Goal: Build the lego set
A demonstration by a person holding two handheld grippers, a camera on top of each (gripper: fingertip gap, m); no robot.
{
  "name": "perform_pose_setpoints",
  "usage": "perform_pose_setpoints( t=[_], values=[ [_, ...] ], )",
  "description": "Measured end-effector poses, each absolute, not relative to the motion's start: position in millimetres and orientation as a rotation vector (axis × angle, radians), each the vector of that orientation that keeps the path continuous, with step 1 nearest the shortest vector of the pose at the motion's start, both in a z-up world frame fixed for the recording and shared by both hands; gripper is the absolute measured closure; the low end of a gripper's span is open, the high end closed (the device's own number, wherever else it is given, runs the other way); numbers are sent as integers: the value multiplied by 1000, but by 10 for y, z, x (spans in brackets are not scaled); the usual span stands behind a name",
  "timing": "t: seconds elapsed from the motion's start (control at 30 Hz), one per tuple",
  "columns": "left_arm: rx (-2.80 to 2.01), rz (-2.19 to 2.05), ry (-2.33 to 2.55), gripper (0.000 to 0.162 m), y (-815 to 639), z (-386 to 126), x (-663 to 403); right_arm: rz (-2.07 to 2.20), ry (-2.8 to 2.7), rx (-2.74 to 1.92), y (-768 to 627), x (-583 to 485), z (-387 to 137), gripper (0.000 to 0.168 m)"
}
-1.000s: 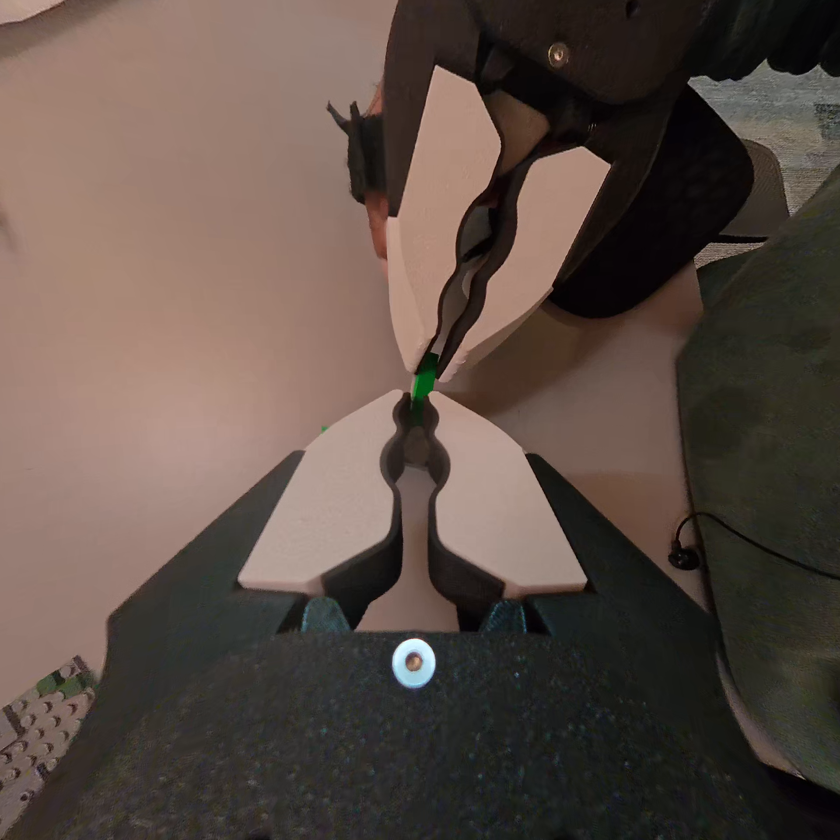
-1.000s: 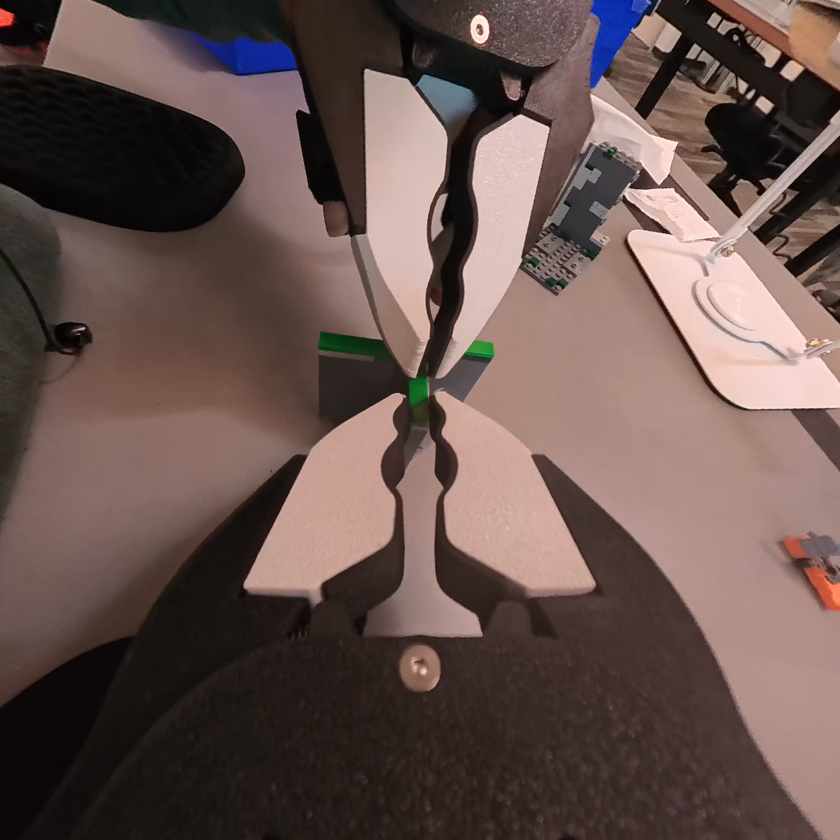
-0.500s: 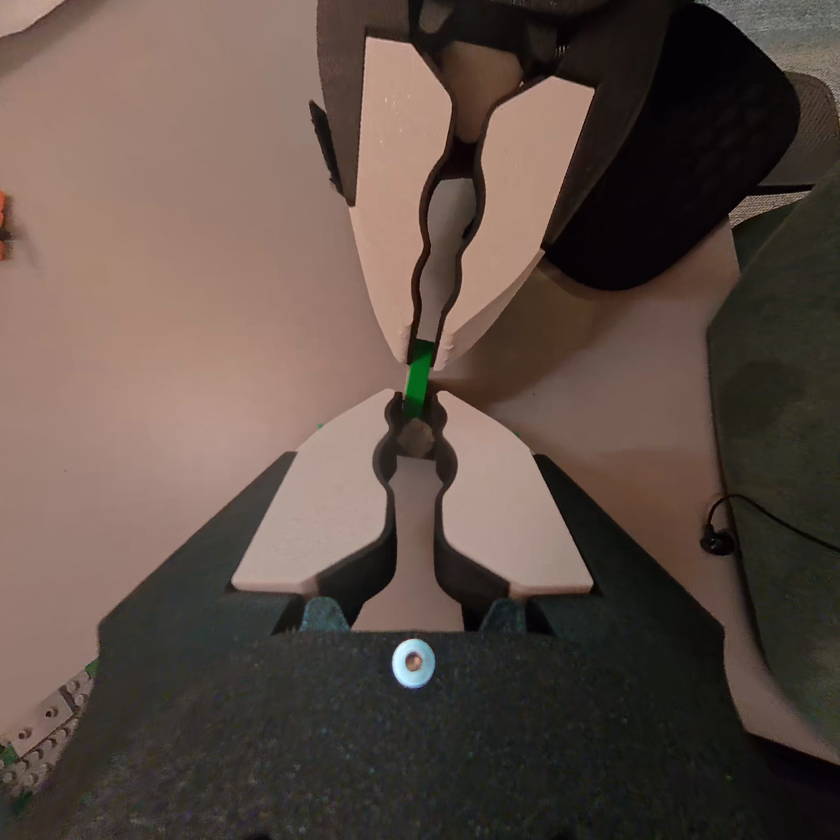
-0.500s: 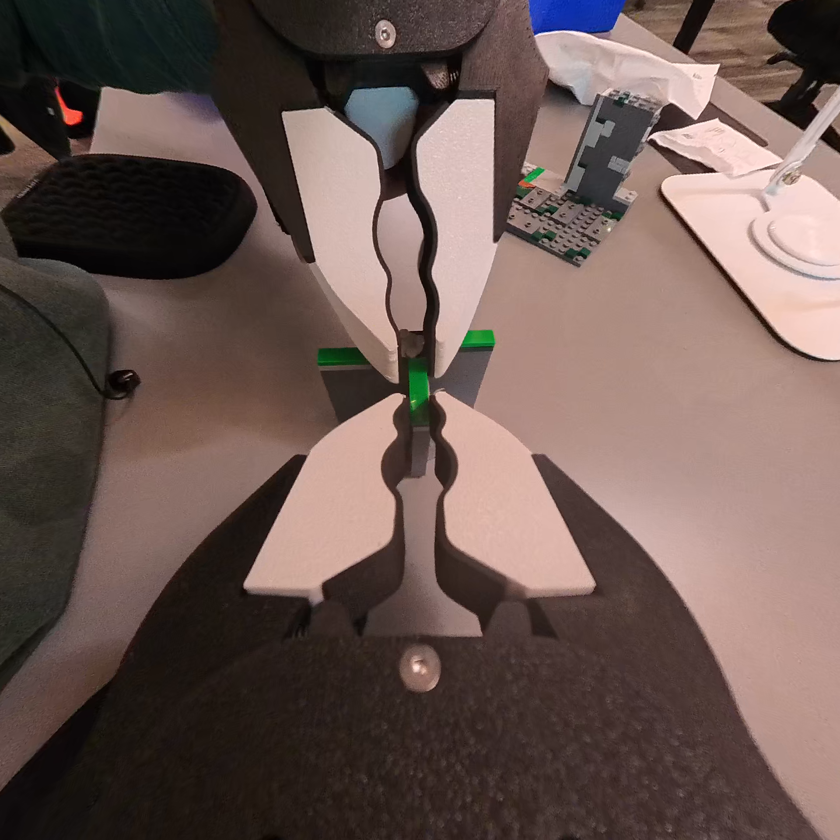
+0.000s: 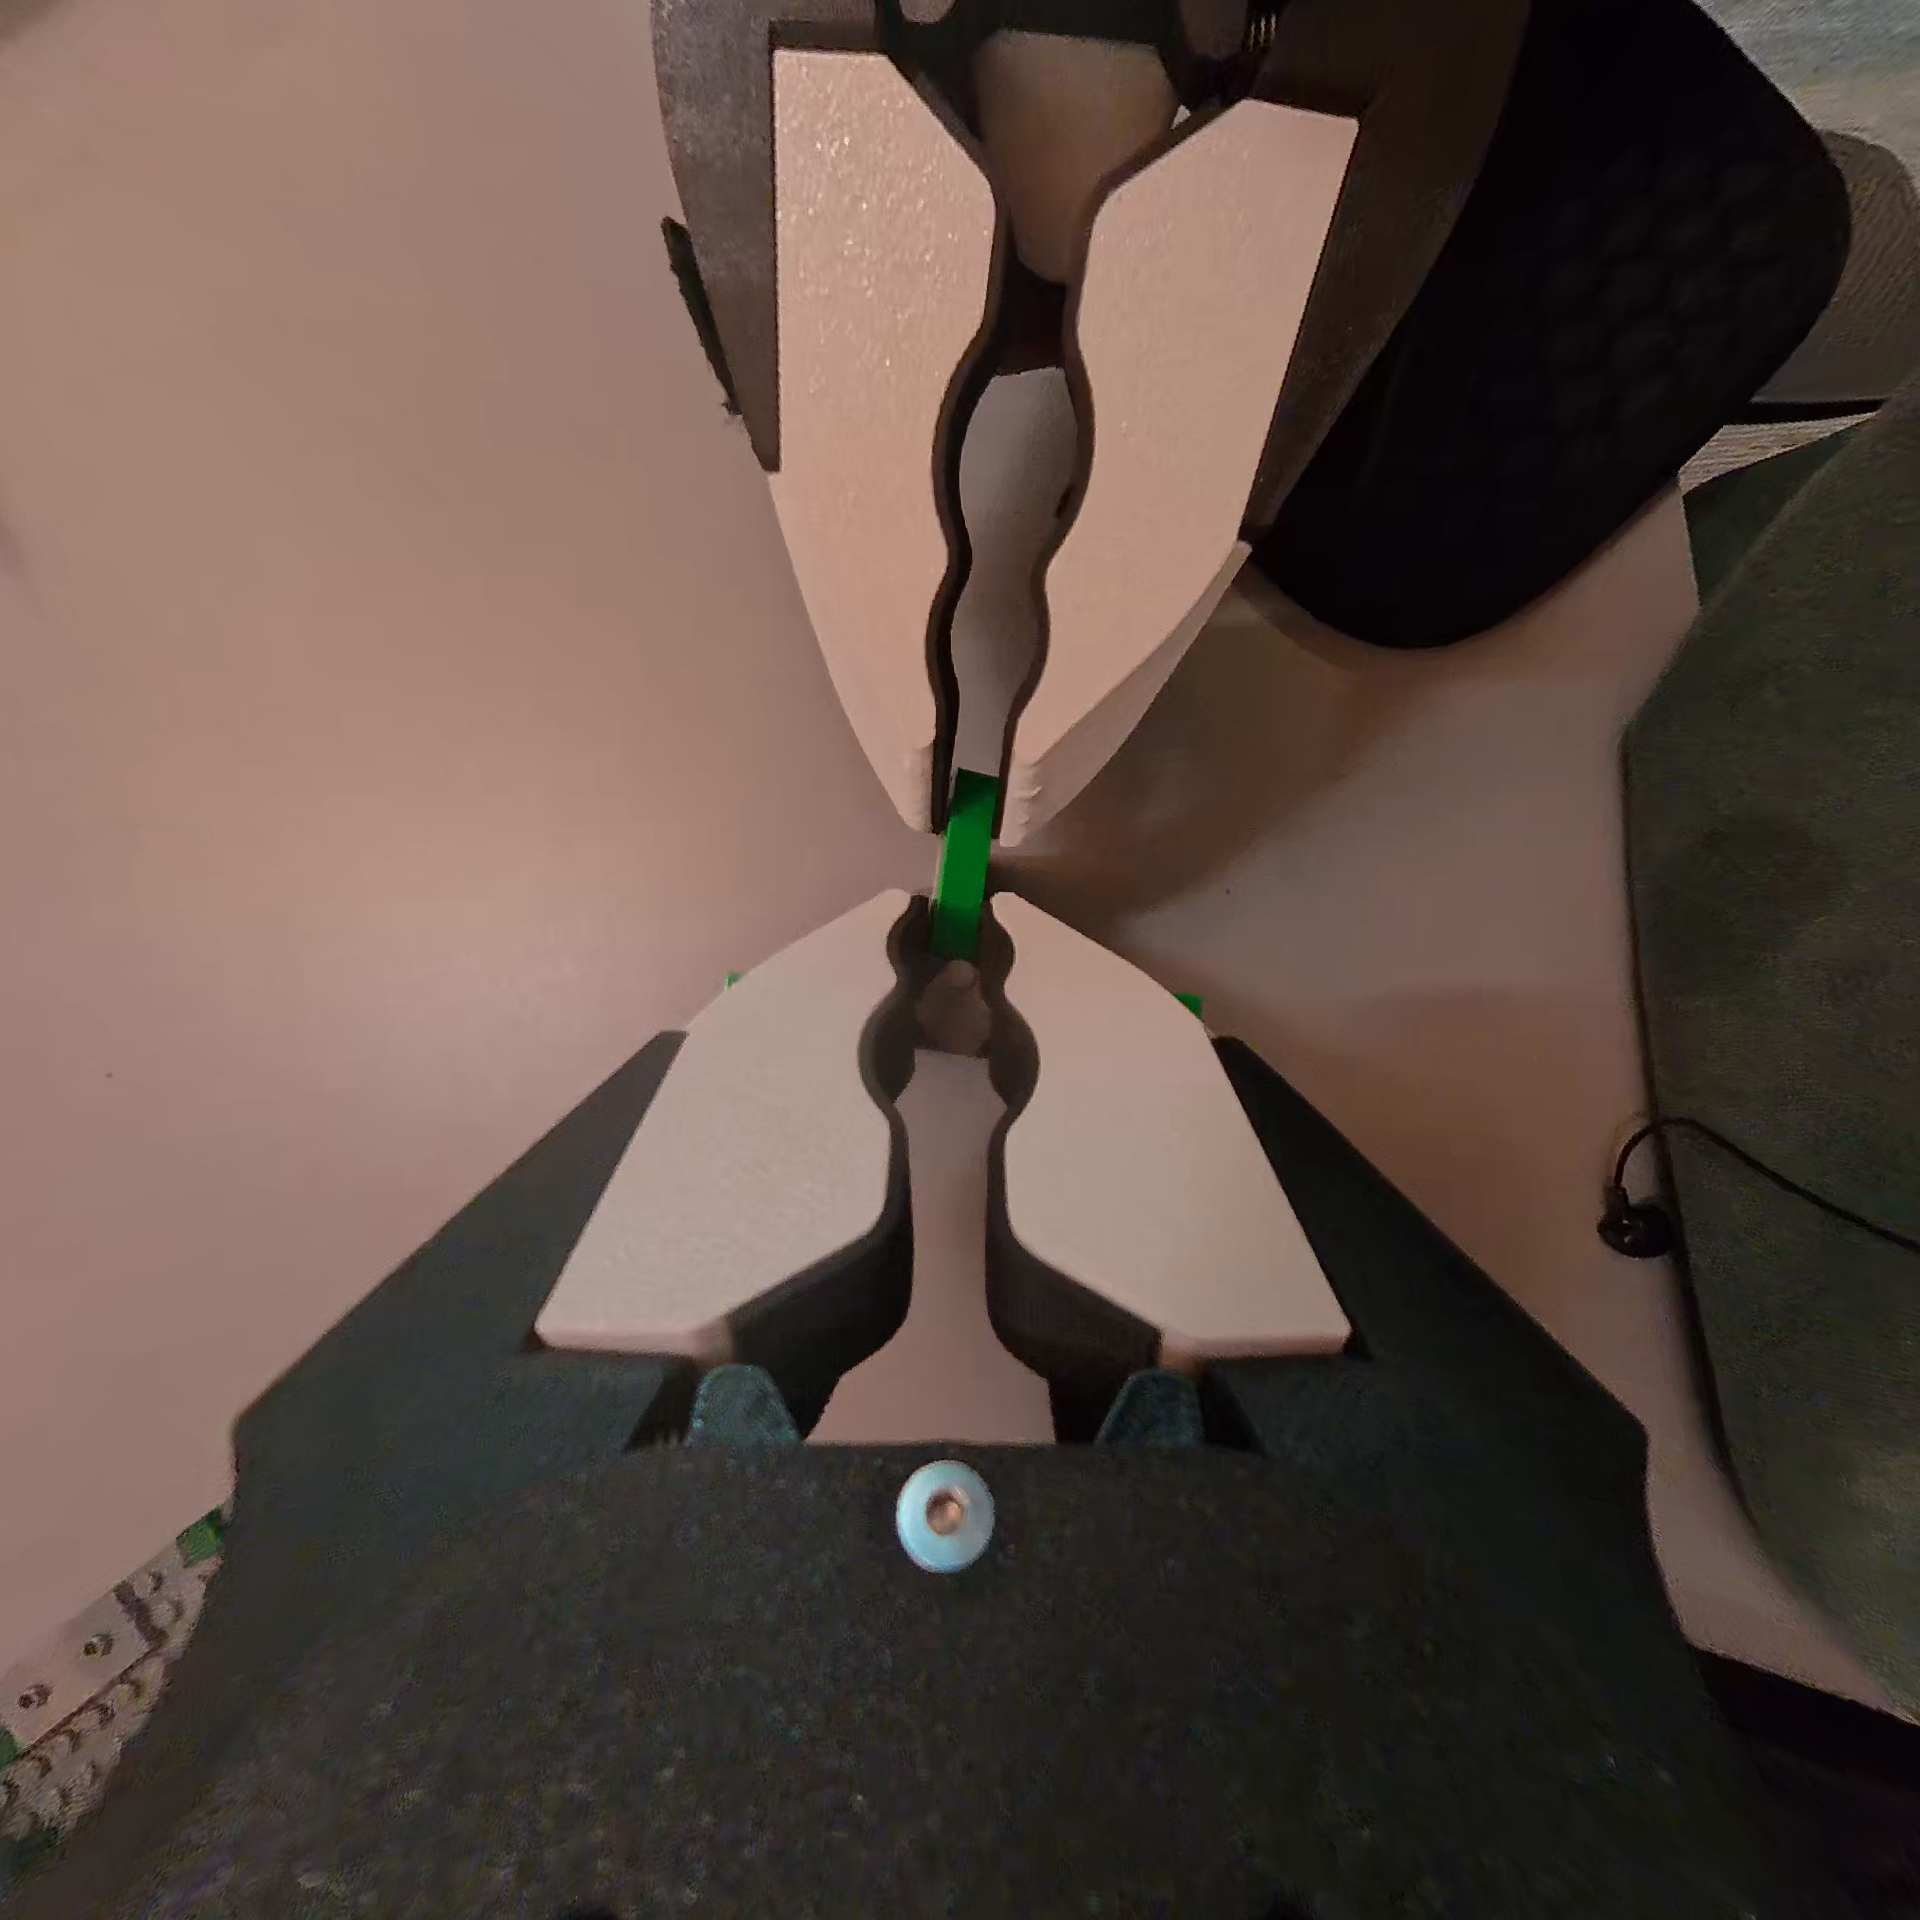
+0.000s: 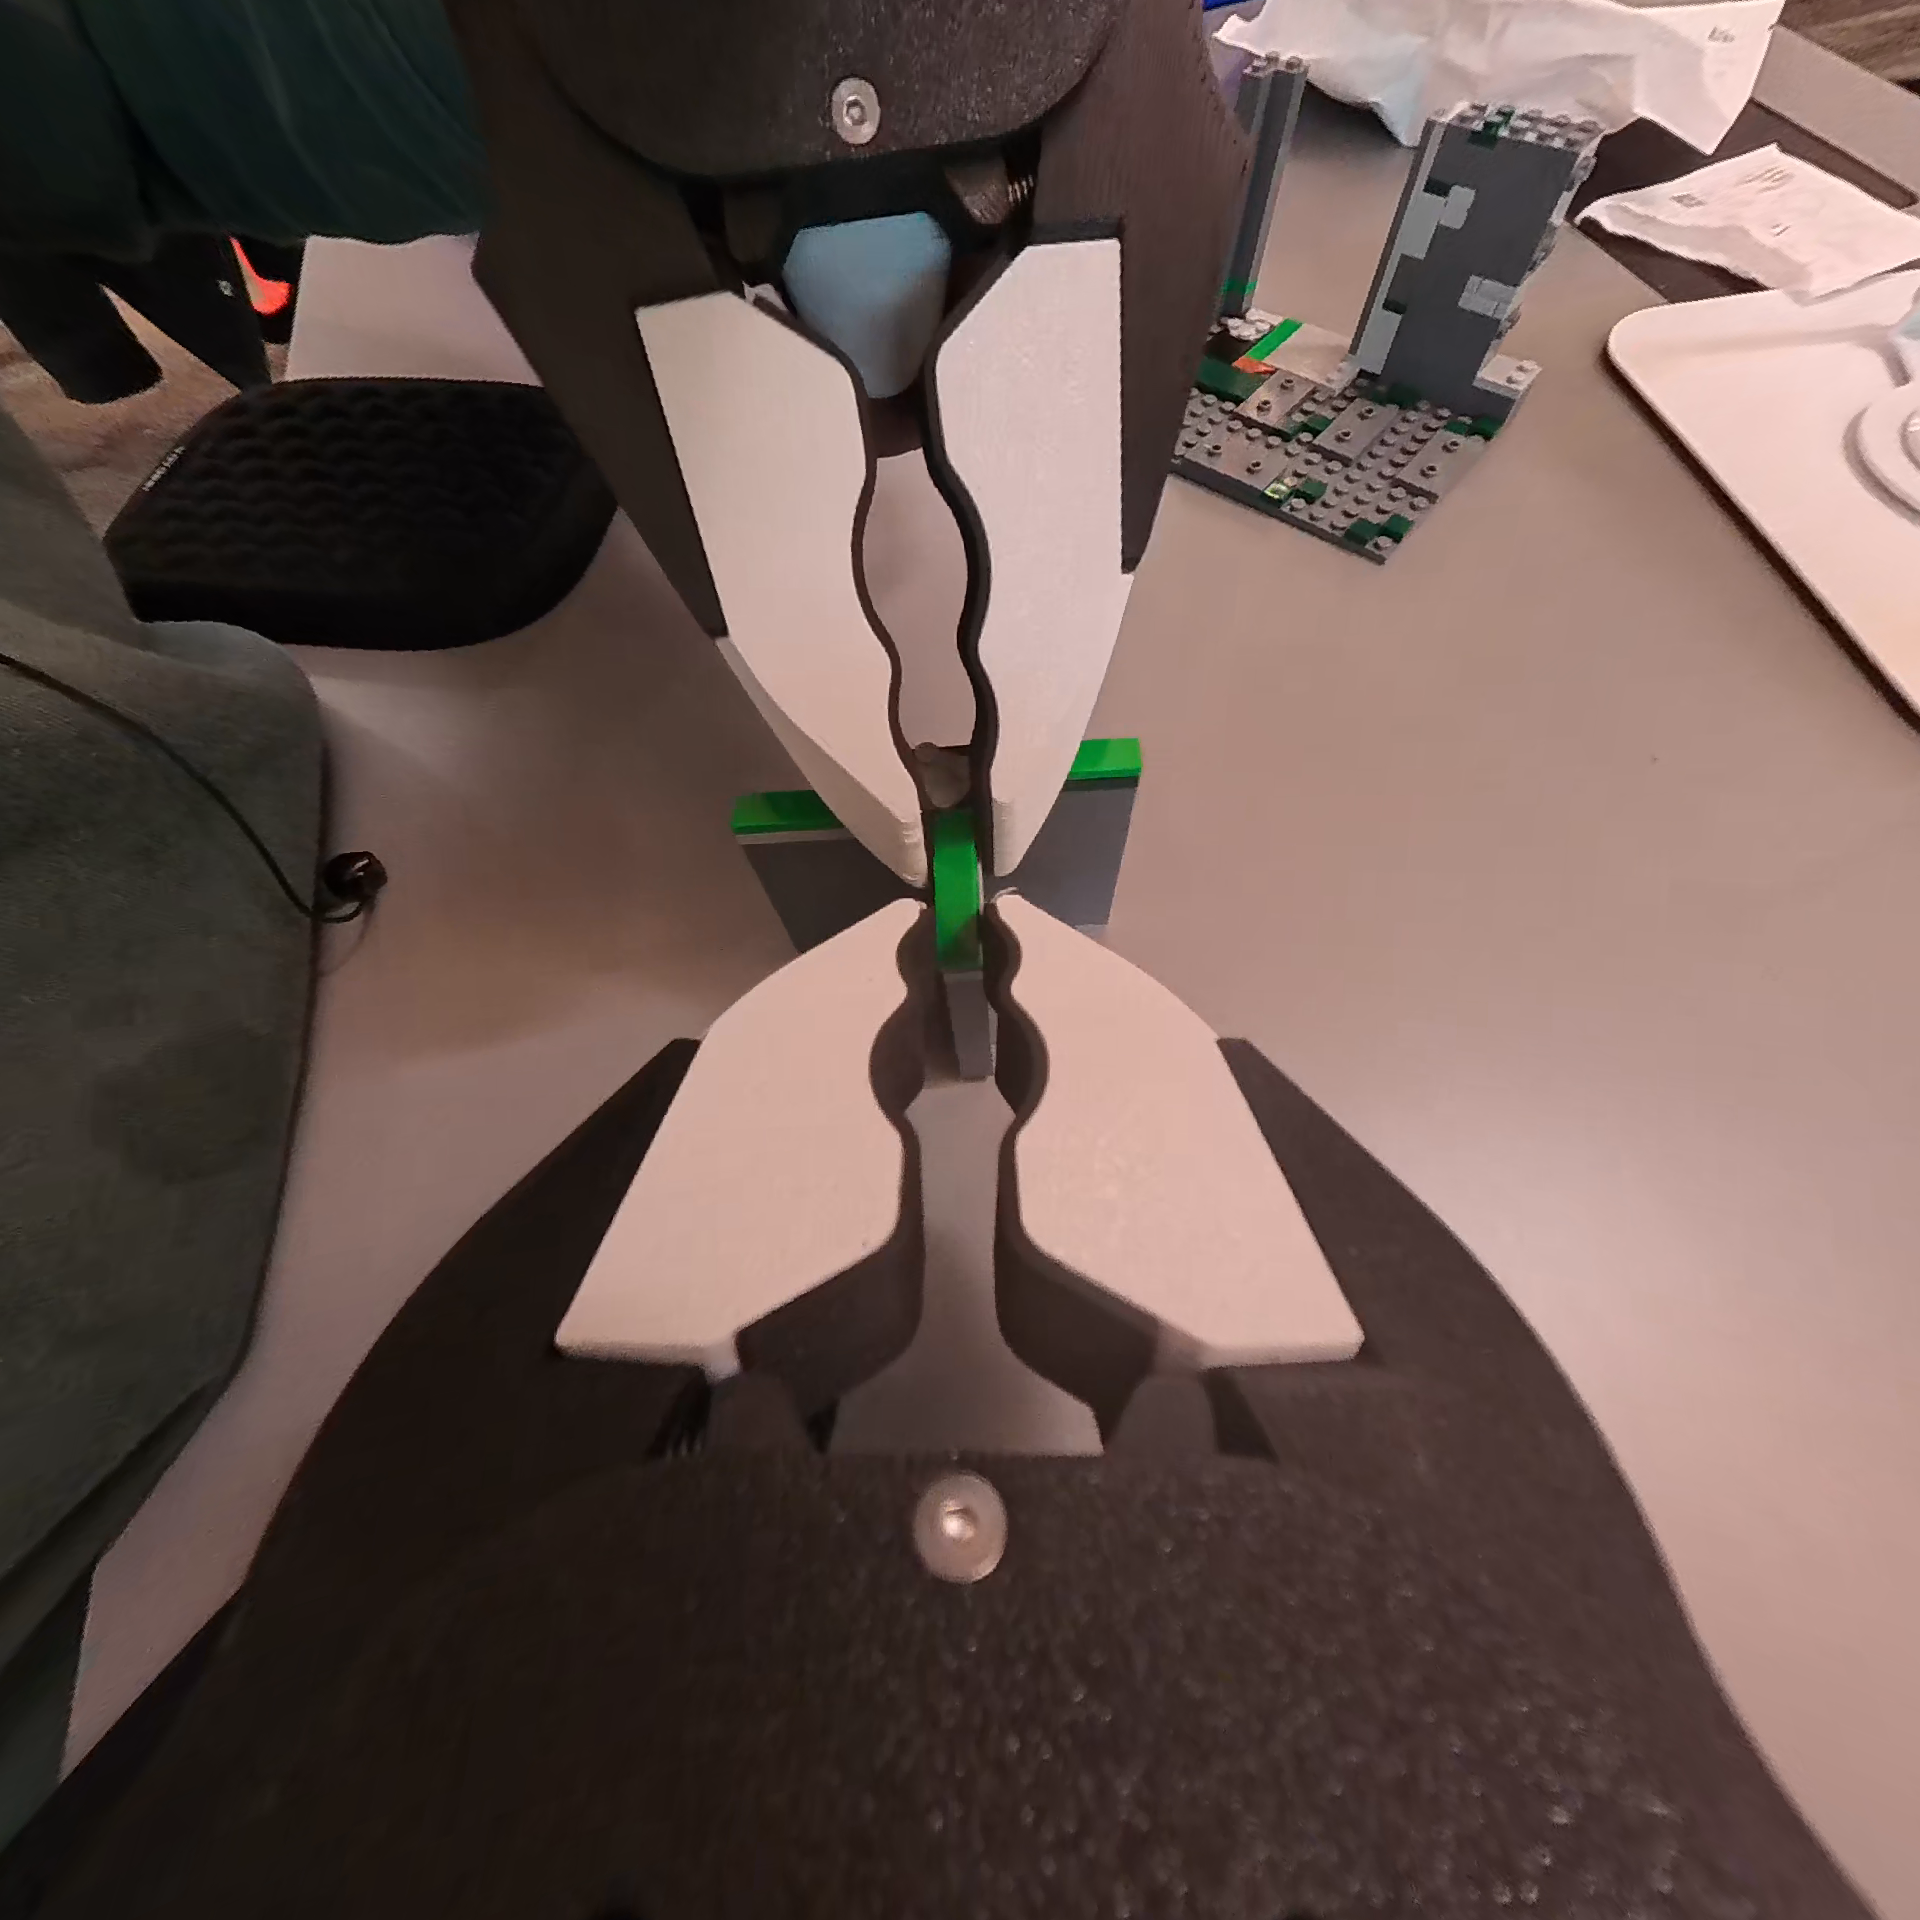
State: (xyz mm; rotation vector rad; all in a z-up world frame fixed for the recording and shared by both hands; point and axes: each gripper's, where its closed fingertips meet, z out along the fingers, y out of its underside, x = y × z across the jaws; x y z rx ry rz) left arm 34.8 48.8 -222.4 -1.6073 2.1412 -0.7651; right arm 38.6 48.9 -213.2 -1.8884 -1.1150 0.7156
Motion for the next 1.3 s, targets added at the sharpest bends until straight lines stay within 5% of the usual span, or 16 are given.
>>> perform_pose_setpoints(
  t=[0.33, 0.53, 1.3],
  values=[
    [-1692, -879, 2213, 153, 478, -2230, 340, 398, -1363, -1563, 397, 449, -2134, 141],
    [-1737, -904, 2245, 152, 475, -2241, 334, 184, -1495, -1319, 398, 403, -2063, 156],
    [-1718, -949, 2281, 152, 469, -2245, 341, 255, -1583, -1406, 473, 318, -2116, 162]
  ],
)
